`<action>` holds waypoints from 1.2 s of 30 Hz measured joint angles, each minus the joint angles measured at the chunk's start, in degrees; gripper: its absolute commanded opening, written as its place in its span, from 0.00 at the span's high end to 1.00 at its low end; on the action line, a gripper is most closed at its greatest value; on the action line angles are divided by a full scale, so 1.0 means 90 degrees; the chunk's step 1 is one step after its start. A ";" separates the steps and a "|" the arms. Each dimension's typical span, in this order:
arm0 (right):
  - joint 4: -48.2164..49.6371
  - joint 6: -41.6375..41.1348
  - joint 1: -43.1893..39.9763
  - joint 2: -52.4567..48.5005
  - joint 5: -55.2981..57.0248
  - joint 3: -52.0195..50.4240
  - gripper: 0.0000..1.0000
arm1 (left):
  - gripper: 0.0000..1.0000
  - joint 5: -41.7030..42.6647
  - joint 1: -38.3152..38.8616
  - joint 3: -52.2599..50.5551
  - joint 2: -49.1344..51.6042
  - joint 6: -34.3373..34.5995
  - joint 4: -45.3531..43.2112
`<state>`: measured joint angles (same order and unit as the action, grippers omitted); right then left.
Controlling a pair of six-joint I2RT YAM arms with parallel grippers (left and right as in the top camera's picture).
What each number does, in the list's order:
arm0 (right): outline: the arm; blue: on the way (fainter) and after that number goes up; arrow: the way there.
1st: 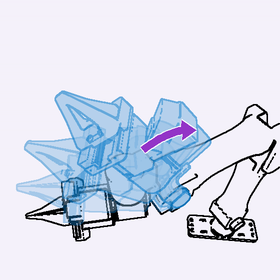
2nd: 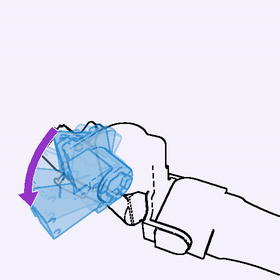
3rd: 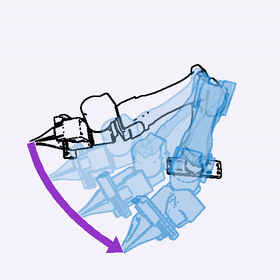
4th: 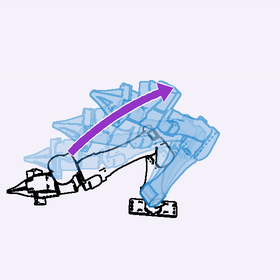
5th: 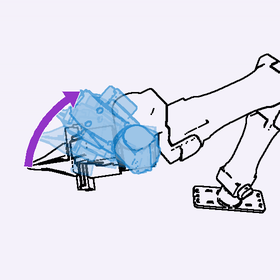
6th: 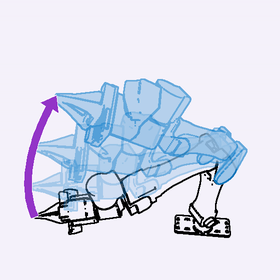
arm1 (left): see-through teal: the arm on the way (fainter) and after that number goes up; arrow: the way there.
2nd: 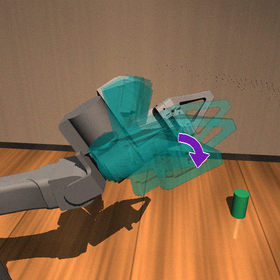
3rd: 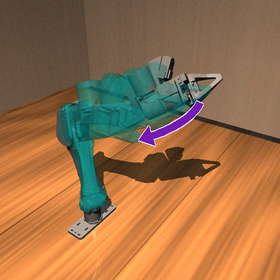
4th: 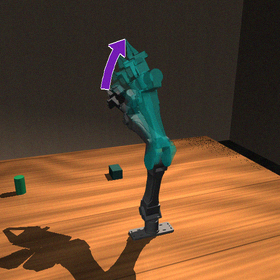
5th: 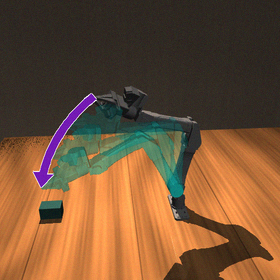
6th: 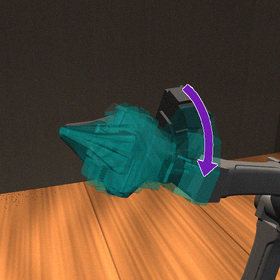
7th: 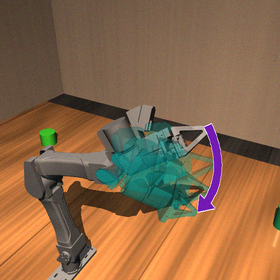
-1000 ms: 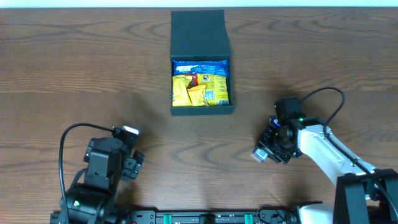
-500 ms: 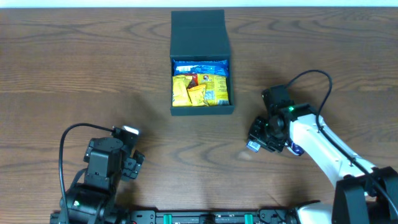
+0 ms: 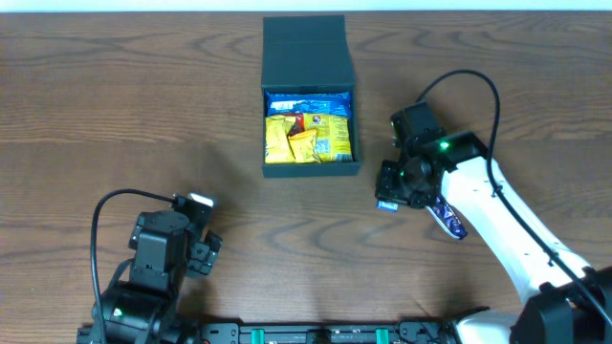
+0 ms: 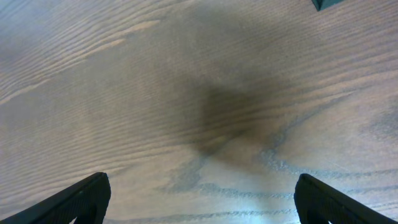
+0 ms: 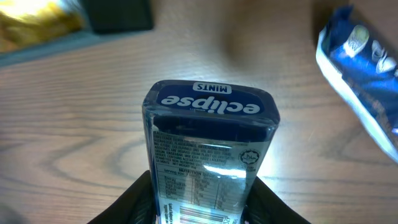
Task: Pack container
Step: 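Carry the mints tin to the box and lower it inside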
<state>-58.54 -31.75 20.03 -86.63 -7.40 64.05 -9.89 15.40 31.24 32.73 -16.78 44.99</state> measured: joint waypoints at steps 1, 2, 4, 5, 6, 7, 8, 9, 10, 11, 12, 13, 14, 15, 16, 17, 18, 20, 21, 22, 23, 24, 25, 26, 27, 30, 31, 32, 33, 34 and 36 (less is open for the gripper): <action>-0.0053 0.0075 0.0015 0.0000 0.0034 0.0117 0.63 | 0.05 0.0000 0.0000 0.0000 0.0000 0.0000 -0.0005; -0.0083 0.0114 0.0019 0.0000 0.0049 0.0187 0.63 | 0.05 0.0000 0.0000 0.0000 0.0000 0.0000 -0.0005; -0.0204 0.0233 0.0034 -0.0010 0.0073 0.0423 0.63 | 0.05 0.0000 0.0000 0.0000 0.0000 0.0000 -0.0002; -0.0245 0.0299 0.0046 -0.0024 0.0090 0.0554 0.63 | 0.05 0.0000 0.0000 0.0000 0.0000 0.0000 -0.0005; -0.0282 0.0352 0.0063 -0.0051 0.0092 0.0661 0.64 | 0.05 0.0000 0.0000 0.0000 0.0000 0.0000 -0.0005; -0.0338 0.0413 0.0090 -0.0104 0.0104 0.0801 0.64 | 0.05 0.0000 0.0000 0.0000 0.0000 0.0000 -0.0002; -0.0372 0.0469 0.0121 -0.0163 0.0112 0.0903 0.64 | 0.05 0.0000 0.0000 0.0000 0.0000 0.0000 -0.0002; -0.0423 0.0517 0.0158 -0.0231 0.0129 0.1003 0.64 | 0.05 0.0000 0.0000 0.0000 0.0000 0.0000 -0.0002; -0.0478 0.0571 0.0194 -0.0321 0.0141 0.1107 0.64 | 0.05 0.0000 0.0000 0.0000 0.0000 0.0000 -0.0005; -0.0520 0.0595 0.0228 -0.0403 0.0146 0.1205 0.64 | 0.05 0.0000 0.0000 0.0000 0.0000 0.0000 -0.0002; -0.0551 0.0636 0.0265 -0.0527 0.0160 0.1338 0.64 | 0.05 0.0000 0.0000 0.0000 0.0000 0.0000 -0.0007; -0.0568 0.0668 0.0311 -0.0670 0.0177 0.1481 0.64 | 0.05 0.0000 0.0000 0.0000 0.0000 0.0000 -0.0002; -0.0595 0.0716 0.0350 -0.0804 0.0197 0.1615 0.64 | 0.05 0.0000 0.0000 0.0000 0.0000 0.0000 -0.0002; -0.0627 0.0758 0.0391 -0.0971 0.0211 0.1804 0.64 | 0.05 0.0000 0.0000 0.0000 0.0000 0.0000 -0.0005; -0.0634 0.0787 0.0420 -0.1071 0.0216 0.1916 0.64 | 0.05 0.0000 0.0000 0.0000 0.0000 0.0000 0.0000; -0.0658 0.0835 0.0452 -0.1205 0.0228 0.2098 0.64 | 0.05 0.0000 0.0000 0.0000 0.0000 0.0000 0.0000; -0.0668 0.0884 0.0478 -0.1309 0.0236 0.2246 0.64 | 0.05 0.0000 0.0000 0.0000 0.0000 0.0000 -0.0002; -0.0738 0.0981 0.0520 -0.1537 0.0236 0.2596 0.64 | 0.05 0.0000 0.0000 0.0000 0.0000 0.0000 -0.0002; -0.0760 0.1027 0.0542 -0.1637 0.0248 0.2744 0.63 | 0.05 0.0000 0.0000 0.0000 0.0000 0.0000 0.0000; -0.0765 0.1078 0.0561 -0.1741 0.0253 0.2895 0.63 | 0.05 0.0000 0.0000 0.0000 0.0000 0.0000 -0.0005; -0.0777 0.1127 0.0593 -0.1851 0.0257 0.3033 0.63 | 0.05 0.0000 -0.0002 0.0000 0.0000 0.0000 -0.0002; -0.0782 0.1202 0.0641 -0.2008 0.0260 0.3218 0.63 | 0.05 0.0000 -0.0002 0.0000 0.0000 0.0000 -0.0002; -0.0777 0.1256 0.0680 -0.2118 0.0255 0.3308 0.63 | 0.05 0.0000 -0.0002 0.0000 0.0000 0.0000 -0.0005; -0.0789 0.1297 0.0726 -0.2249 0.0257 0.3405 0.63 | 0.05 0.0000 -0.0002 0.0000 0.0000 0.0000 -0.0002; -0.0784 0.1326 0.0763 -0.2387 0.0255 0.3490 0.63 | 0.05 0.0000 -0.0002 0.0000 0.0000 0.0000 -0.0005; -0.0729 0.1370 0.0809 -0.2679 0.0255 0.3606 0.62 | 0.05 0.0000 -0.0002 0.0000 0.0000 0.0000 -0.0005; -0.0702 0.1392 0.0818 -0.2781 0.0257 0.3614 0.62 | 0.05 0.0000 -0.0002 0.0000 0.0000 0.0000 -0.0002; -0.0695 0.1399 0.0821 -0.2844 0.0260 0.3614 0.62 | 0.05 0.0000 -0.0002 0.0000 0.0000 0.0000 -0.0002; -0.0680 0.1416 0.0826 -0.2917 0.0265 0.3614 0.62 | 0.05 0.0000 -0.0002 0.0000 0.0000 0.0000 -0.0002; -0.0651 0.1418 0.0826 -0.2963 0.0277 0.3614 0.62 | 0.05 0.0000 -0.0002 0.0000 0.0000 0.0000 -0.0005; -0.0605 0.1421 0.0826 -0.3024 0.0304 0.3614 0.61 | 0.05 0.0000 -0.0002 0.0000 0.0000 0.0000 -0.0002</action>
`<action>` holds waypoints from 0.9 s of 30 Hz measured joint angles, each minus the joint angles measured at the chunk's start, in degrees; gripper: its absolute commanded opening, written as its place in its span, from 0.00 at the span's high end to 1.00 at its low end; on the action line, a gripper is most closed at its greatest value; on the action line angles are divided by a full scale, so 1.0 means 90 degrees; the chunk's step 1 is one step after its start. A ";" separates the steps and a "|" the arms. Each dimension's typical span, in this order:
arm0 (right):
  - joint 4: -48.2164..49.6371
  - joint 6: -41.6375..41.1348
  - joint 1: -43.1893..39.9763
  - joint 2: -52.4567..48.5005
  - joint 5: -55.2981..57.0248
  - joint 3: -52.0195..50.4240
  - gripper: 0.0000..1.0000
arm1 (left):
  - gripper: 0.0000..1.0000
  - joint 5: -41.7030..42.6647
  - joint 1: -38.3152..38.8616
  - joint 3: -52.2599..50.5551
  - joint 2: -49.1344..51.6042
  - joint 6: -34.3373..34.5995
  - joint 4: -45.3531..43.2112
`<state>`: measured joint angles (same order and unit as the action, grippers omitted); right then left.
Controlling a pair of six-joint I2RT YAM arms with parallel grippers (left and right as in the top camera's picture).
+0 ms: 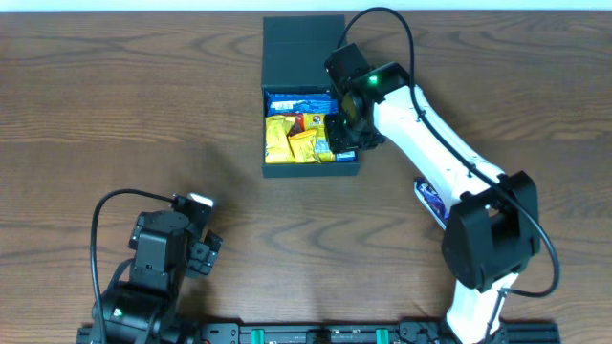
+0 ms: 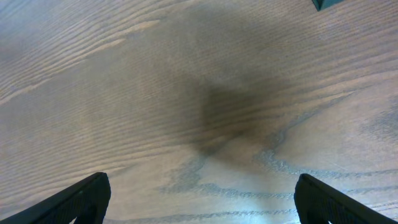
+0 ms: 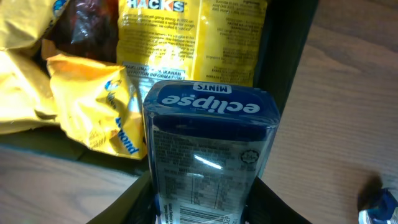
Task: Pack container
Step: 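Carry the mints tin to the box and lower it inside, then release the mints tin at the right side of the box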
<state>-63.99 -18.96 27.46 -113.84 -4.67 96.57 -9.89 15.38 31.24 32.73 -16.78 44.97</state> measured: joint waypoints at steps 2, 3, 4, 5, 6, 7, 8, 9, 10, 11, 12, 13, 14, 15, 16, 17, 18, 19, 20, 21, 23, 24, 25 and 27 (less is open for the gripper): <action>0.0051 0.0010 0.0000 -0.0029 0.0032 0.0000 0.60 | 0.05 0.0000 0.0000 0.0000 0.0000 0.0000 -0.0002; 0.0068 0.0015 0.0000 -0.0032 0.0046 0.0000 0.60 | 0.05 0.0000 0.0000 0.0000 0.0000 0.0000 -0.0002; 0.0080 0.0015 0.0000 -0.0032 0.0049 0.0000 0.60 | 0.05 0.0000 0.0000 0.0000 0.0000 0.0000 0.0000; 0.0095 0.0015 0.0000 -0.0036 0.0049 0.0000 0.60 | 0.05 0.0000 0.0000 0.0000 0.0000 0.0000 -0.0002; 0.0114 0.0015 0.0000 -0.0049 0.0053 0.0002 0.60 | 0.05 0.0000 0.0000 0.0000 0.0000 -0.0002 -0.0002; 0.0129 0.0015 0.0000 -0.0073 0.0066 0.0002 0.60 | 0.05 0.0000 0.0000 0.0000 0.0000 0.0000 0.0000; 0.0143 0.0015 0.0000 -0.0100 0.0068 0.0002 0.61 | 0.05 0.0000 0.0000 0.0000 0.0000 0.0000 -0.0002; 0.0160 0.0015 0.0000 -0.0129 0.0070 0.0002 0.62 | 0.05 0.0000 0.0000 0.0000 0.0000 0.0000 0.0000; 0.0175 0.0012 0.0000 -0.0170 0.0070 0.0002 0.62 | 0.05 0.0000 0.0000 0.0000 0.0000 0.0000 0.0000; 0.0192 0.0015 0.0000 -0.0197 0.0070 0.0002 0.62 | 0.05 0.0000 0.0000 0.0000 0.0000 0.0000 -0.0002; 0.0211 0.0015 0.0000 -0.0228 0.0073 0.0002 0.62 | 0.05 0.0000 0.0000 0.0000 0.0000 0.0000 -0.0002; 0.0233 0.0015 -0.0002 -0.0267 0.0073 0.0002 0.62 | 0.05 0.0000 0.0000 0.0000 0.0000 0.0000 -0.0002; 0.0238 0.0015 -0.0015 -0.0311 0.0073 0.0002 0.62 | 0.05 0.0000 0.0000 0.0000 0.0000 0.0000 0.0000; 0.0236 0.0015 -0.0024 -0.0342 0.0073 0.0002 0.62 | 0.05 0.0000 0.0000 0.0000 0.0000 0.0000 0.0000; 0.0233 0.0015 -0.0032 -0.0386 0.0073 0.0002 0.62 | 0.05 -0.0002 0.0000 0.0000 0.0000 0.0000 -0.0002; 0.0228 0.0015 -0.0039 -0.0413 0.0073 0.0002 0.62 | 0.05 0.0000 0.0000 0.0000 0.0000 0.0000 0.0000; 0.0223 0.0015 -0.0051 -0.0432 0.0078 0.0002 0.62 | 0.05 0.0000 0.0000 0.0000 0.0000 0.0000 0.0000; 0.0204 0.0012 -0.0066 -0.0447 0.0100 0.0002 0.62 | 0.05 0.0000 0.0000 0.0000 0.0000 0.0000 -0.0002; 0.0185 -0.0007 -0.0073 -0.0452 0.0158 0.0002 0.62 | 0.05 0.0000 0.0000 0.0000 0.0000 0.0000 0.0000; 0.0170 -0.0019 -0.0073 -0.0452 0.0202 0.0002 0.62 | 0.05 0.0000 0.0000 0.0000 0.0000 0.0000 -0.0002; 0.0158 -0.0066 -0.0085 -0.0452 0.0248 0.0002 0.58 | 0.05 0.0000 0.0000 0.0000 0.0000 0.0000 -0.0002; 0.0160 -0.0095 -0.0085 -0.0452 0.0250 0.0002 0.57 | 0.05 0.0000 0.0000 0.0000 0.0000 0.0000 0.0000; 0.0160 -0.0112 -0.0085 -0.0452 0.0257 0.0002 0.57 | 0.05 -0.0002 0.0000 0.0000 0.0000 0.0000 0.0000; 0.0158 -0.0148 -0.0085 -0.0452 0.0262 0.0002 0.46 | 0.05 0.0000 0.0000 0.0000 0.0000 0.0000 -0.0002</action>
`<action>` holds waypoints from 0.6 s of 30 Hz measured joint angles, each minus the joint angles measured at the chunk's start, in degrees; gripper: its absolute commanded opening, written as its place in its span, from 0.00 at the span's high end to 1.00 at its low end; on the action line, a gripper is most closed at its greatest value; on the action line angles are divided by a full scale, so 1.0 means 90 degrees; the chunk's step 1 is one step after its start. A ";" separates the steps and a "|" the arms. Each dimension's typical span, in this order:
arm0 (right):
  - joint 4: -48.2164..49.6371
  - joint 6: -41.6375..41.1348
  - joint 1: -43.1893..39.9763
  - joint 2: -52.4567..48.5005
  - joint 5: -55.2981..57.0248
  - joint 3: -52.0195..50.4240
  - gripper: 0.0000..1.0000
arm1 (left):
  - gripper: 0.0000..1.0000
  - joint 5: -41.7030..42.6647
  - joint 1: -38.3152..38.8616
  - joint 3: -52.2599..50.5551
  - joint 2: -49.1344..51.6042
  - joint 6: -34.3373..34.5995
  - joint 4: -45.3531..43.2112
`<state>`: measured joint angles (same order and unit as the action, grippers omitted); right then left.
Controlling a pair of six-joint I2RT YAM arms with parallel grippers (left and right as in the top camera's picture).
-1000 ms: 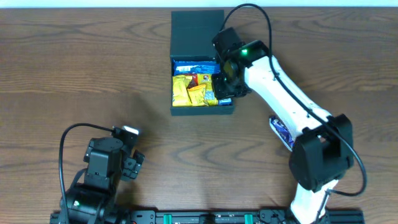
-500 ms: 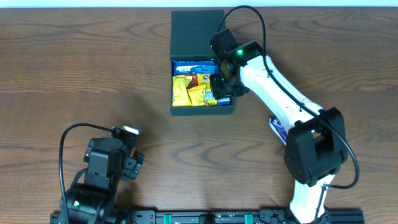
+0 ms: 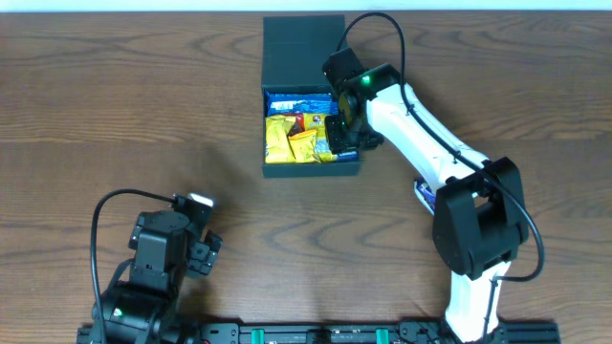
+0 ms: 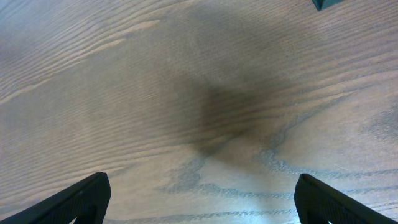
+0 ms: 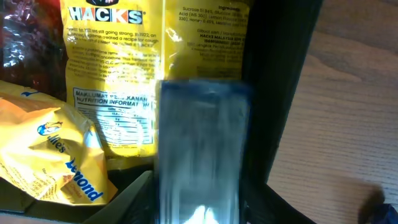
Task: Pack container
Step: 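Release the mints tin at the right side of the box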
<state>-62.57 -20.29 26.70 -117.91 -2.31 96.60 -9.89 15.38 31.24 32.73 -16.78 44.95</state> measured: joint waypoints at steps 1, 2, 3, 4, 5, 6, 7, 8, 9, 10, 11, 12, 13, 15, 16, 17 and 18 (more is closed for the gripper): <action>0.0005 -0.0019 0.0000 0.0000 0.0000 0.0000 0.46 | 0.05 0.0000 0.0000 0.0000 0.0000 0.0000 0.0002; 0.0002 -0.0007 0.0000 0.0000 0.0000 0.0002 0.46 | 0.05 0.0000 0.0000 0.0000 0.0000 0.0000 0.0000; 0.0000 -0.0012 0.0000 0.0000 0.0007 0.0002 0.46 | 0.05 0.0000 0.0000 0.0000 0.0000 0.0000 0.0000; 0.0002 -0.0022 0.0000 0.0000 0.0015 0.0002 0.46 | 0.05 0.0000 0.0000 0.0000 0.0000 0.0000 0.0002; 0.0005 -0.0036 0.0000 0.0000 0.0024 0.0002 0.48 | 0.05 0.0000 0.0000 0.0000 0.0000 0.0000 0.0000; 0.0012 -0.0068 0.0000 0.0000 0.0032 0.0002 0.49 | 0.05 0.0000 0.0000 0.0000 0.0000 0.0000 0.0002; 0.0046 -0.0109 0.0000 0.0000 0.0046 0.0002 0.51 | 0.05 0.0000 0.0000 0.0000 0.0000 0.0000 0.0000; 0.0080 -0.0121 0.0000 0.0000 0.0046 0.0002 0.53 | 0.05 0.0000 0.0000 0.0000 0.0000 0.0000 0.0000; 0.0102 -0.0151 0.0000 0.0000 0.0044 0.0002 0.61 | 0.05 0.0000 0.0000 0.0000 0.0000 0.0000 0.0002; 0.0119 -0.0189 0.0002 0.0000 0.0041 0.0002 0.66 | 0.05 0.0000 0.0000 0.0000 0.0000 0.0000 0.0002; 0.0131 -0.0202 0.0002 0.0000 0.0039 0.0002 0.72 | 0.05 0.0000 0.0000 0.0000 0.0000 0.0000 0.0000; 0.0146 -0.0204 0.0015 0.0000 0.0032 0.0005 0.79 | 0.05 0.0000 0.0000 0.0000 0.0000 0.0000 0.0000; 0.0146 -0.0253 0.0019 0.0000 0.0019 0.0012 0.83 | 0.05 0.0000 0.0000 0.0000 0.0000 0.0000 0.0002; 0.0146 -0.0272 0.0029 0.0000 -0.0032 0.0058 0.93 | 0.05 0.0000 0.0000 0.0000 0.0000 0.0000 0.0002; 0.0146 -0.0330 0.0051 0.0000 -0.0046 0.0129 0.99 | 0.05 0.0000 0.0000 0.0000 0.0000 0.0000 0.0000; 0.0143 -0.0304 0.0068 0.0000 -0.0061 0.0177 0.99 | 0.05 0.0000 0.0000 0.0000 0.0000 0.0000 0.0000; 0.0121 -0.0328 0.0102 0.0000 -0.0068 0.0270 0.99 | 0.05 0.0000 0.0000 0.0000 0.0000 0.0000 0.0002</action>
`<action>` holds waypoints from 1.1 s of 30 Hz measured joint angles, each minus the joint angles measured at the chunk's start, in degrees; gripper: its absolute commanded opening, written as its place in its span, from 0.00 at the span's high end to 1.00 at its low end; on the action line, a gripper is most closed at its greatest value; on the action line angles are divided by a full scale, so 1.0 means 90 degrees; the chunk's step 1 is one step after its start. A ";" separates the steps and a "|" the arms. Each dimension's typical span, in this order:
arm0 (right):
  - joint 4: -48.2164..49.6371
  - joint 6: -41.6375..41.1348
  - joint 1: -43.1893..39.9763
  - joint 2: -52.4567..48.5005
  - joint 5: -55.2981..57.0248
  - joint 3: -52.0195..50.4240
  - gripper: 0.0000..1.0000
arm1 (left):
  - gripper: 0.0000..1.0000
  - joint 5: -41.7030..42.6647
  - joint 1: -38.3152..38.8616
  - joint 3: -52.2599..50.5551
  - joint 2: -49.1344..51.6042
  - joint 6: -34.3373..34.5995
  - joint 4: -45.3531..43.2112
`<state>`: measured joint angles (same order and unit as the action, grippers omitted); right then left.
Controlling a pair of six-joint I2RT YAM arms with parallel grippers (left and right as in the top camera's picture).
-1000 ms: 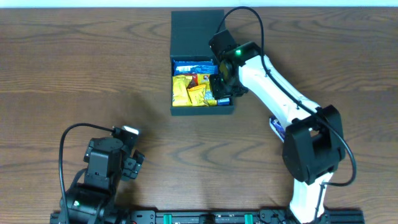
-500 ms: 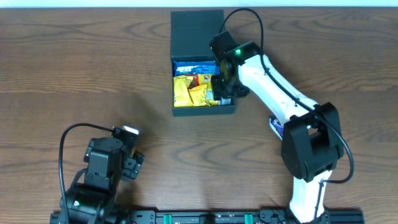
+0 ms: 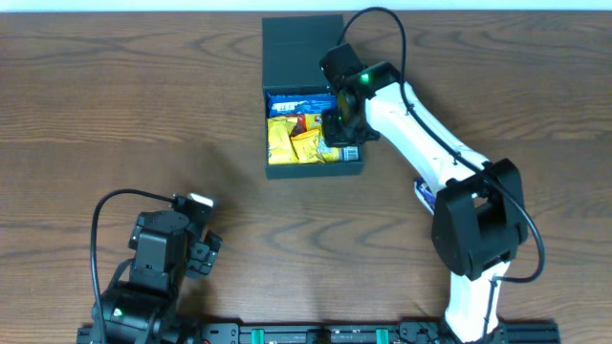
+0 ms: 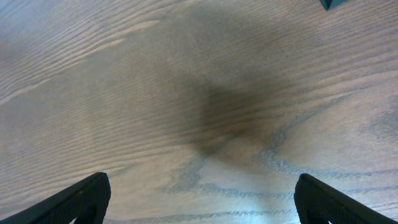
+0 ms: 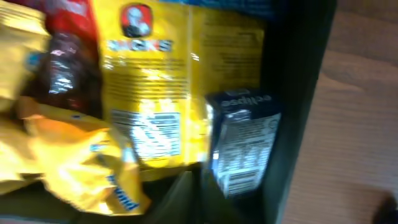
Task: Pack container
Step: 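Release the mints tin at the right side of the box, then move the right gripper to the blue Dairy Milk bar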
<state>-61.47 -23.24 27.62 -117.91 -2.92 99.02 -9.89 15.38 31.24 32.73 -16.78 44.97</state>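
Observation:
The dark green box (image 3: 314, 170) stands open at the back middle of the table, its lid (image 3: 303, 43) folded back. Yellow snack bags (image 3: 292, 143) and a blue packet fill it. The Eclipse mints tin (image 5: 242, 152) lies inside against the right wall, beside the yellow Hacks bag (image 5: 155, 93). My right gripper (image 5: 200, 202) hovers over the box's right front corner. Its blurred fingers stand close together with nothing between them, and the tin lies clear of them to the right. My left gripper (image 4: 200, 190) is open above bare wood at the front left.
A blue wrapped packet (image 3: 426, 196) lies on the table right of the box, partly under my right arm. The box's near wall (image 5: 292, 124) rises just right of the tin. Bare wood surrounds the left arm (image 3: 158, 258).
The mints tin was between my right gripper's fingers over the box; now it lies in the box against the right wall, free of the fingers, which stand close together. The left arm is unchanged.
My right gripper held the mints tin above the table right of the box, near the blue packet. Then it held the tin over the box's right front corner, then lower among the snack bags. Now the tin rests inside the box, out of the gripper.

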 measured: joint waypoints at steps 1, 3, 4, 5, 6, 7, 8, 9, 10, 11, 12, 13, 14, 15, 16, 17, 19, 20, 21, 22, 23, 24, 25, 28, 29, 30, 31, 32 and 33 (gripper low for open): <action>-0.0002 0.0002 0.0022 0.0000 -0.0007 0.0061 0.99 | 0.05 0.0000 0.0000 0.0000 0.0000 0.0000 0.0000; 0.0010 0.0002 0.0083 0.0029 -0.0007 0.0202 0.98 | 0.05 0.0000 0.0000 0.0000 0.0000 0.0000 0.0000; 0.0000 0.0005 0.0097 0.0092 -0.0007 0.0221 0.98 | 0.05 0.0000 0.0000 0.0000 0.0000 0.0000 -0.0002; -0.0022 0.0024 0.0117 0.0206 -0.0007 0.0221 0.98 | 0.05 0.0000 0.0000 0.0000 0.0000 0.0000 -0.0002; -0.0049 0.0034 0.0126 0.0347 -0.0005 0.0221 0.98 | 0.05 0.0000 0.0000 0.0000 0.0000 0.0000 -0.0002; -0.0117 0.0051 0.0126 0.0505 0.0027 0.0221 0.99 | 0.05 0.0000 0.0000 0.0000 0.0000 0.0000 -0.0002; -0.0236 0.0066 0.0124 0.0714 0.0102 0.0221 0.98 | 0.05 0.0000 0.0000 0.0000 0.0000 0.0000 -0.0002; -0.0350 0.0078 0.0124 0.0954 0.0194 0.0228 0.97 | 0.05 0.0000 0.0000 0.0000 0.0000 0.0000 -0.0002; -0.0534 0.0087 0.0126 0.1224 0.0347 0.0243 0.94 | 0.05 0.0000 0.0000 0.0000 0.0000 0.0000 -0.0005; -0.0699 0.0100 0.0124 0.1477 0.0486 0.0257 0.94 | 0.05 0.0000 0.0000 0.0000 0.0000 0.0000 -0.0005; -0.0862 0.0104 0.0124 0.1639 0.0597 0.0272 0.92 | 0.05 0.0000 0.0000 0.0000 0.0000 0.0000 0.0000; -0.1088 0.0097 0.0119 0.1843 0.0719 0.0279 0.89 | 0.05 0.0000 0.0000 0.0000 0.0000 0.0000 0.0000; -0.1336 0.0073 0.0102 0.2021 0.0806 0.0282 0.85 | 0.05 0.0000 0.0000 0.0000 0.0000 0.0000 -0.0002; -0.1479 0.0010 0.0083 0.2132 0.0862 0.0282 0.81 | 0.05 0.0000 0.0000 0.0000 0.0000 0.0000 0.0000; -0.1661 -0.0039 0.0039 0.2293 0.0928 0.0282 0.80 | 0.05 0.0000 0.0000 0.0000 0.0000 0.0000 -0.0005; -0.1756 -0.0104 -0.0002 0.2378 0.0964 0.0282 0.79 | 0.05 0.0000 0.0000 0.0000 0.0000 -0.0002 0.0000; -0.1940 -0.0284 -0.0155 0.2555 0.1076 0.0270 0.74 | 0.05 0.0000 0.0000 0.0000 0.0000 0.0000 -0.0002; -0.1955 -0.0408 -0.0211 0.2640 0.1146 0.0228 0.69 | 0.05 0.0000 0.0000 0.0000 0.0000 0.0000 0.0000; -0.1982 -0.0500 -0.0274 0.2739 0.1202 0.0160 0.60 | 0.05 0.0000 0.0000 0.0000 0.0000 0.0000 -0.0002; -0.1987 -0.0554 -0.0359 0.2926 0.1304 -0.0007 0.52 | 0.05 0.0000 0.0000 0.0000 0.0000 0.0000 -0.0002; -0.2025 -0.0590 -0.0403 0.3109 0.1372 -0.0160 0.44 | 0.05 0.0000 0.0000 0.0000 0.0000 0.0000 0.0002; -0.2040 -0.0602 -0.0430 0.3276 0.1433 -0.0304 0.40 | 0.05 0.0000 0.0000 0.0000 0.0000 0.0000 -0.0007; -0.2047 -0.0461 -0.0432 0.3466 0.1472 -0.0498 0.26 | 0.05 0.0000 0.0000 0.0000 0.0000 0.0000 -0.0005; -0.2110 0.0163 -0.0432 0.4087 0.1518 -0.1180 0.06 | 0.05 0.0000 0.0000 0.0000 0.0000 0.0000 0.0000; -0.2137 0.0376 -0.0432 0.4284 0.1545 -0.1428 0.05 | 0.05 0.0000 0.0000 0.0000 0.0000 0.0000 -0.0005; -0.2132 0.0556 -0.0432 0.4418 0.1552 -0.1622 0.04 | 0.05 0.0000 0.0000 0.0000 0.0000 0.0000 -0.0002; -0.2130 0.0763 -0.0432 0.4573 0.1552 -0.1865 0.02 | 0.05 0.0000 0.0000 0.0000 0.0000 0.0000 -0.0002; -0.2086 0.1010 -0.0432 0.4743 0.1569 -0.2140 0.02 | 0.05 0.0000 0.0000 0.0000 0.0000 0.0000 -0.0007; -0.2052 0.1219 -0.0432 0.4845 0.1586 -0.2307 0.01 | 0.05 0.0000 0.0000 0.0000 0.0000 0.0000 -0.0002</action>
<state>-79.94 -12.27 23.73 -74.30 11.35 78.26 -9.89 15.38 31.24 32.73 -16.78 44.95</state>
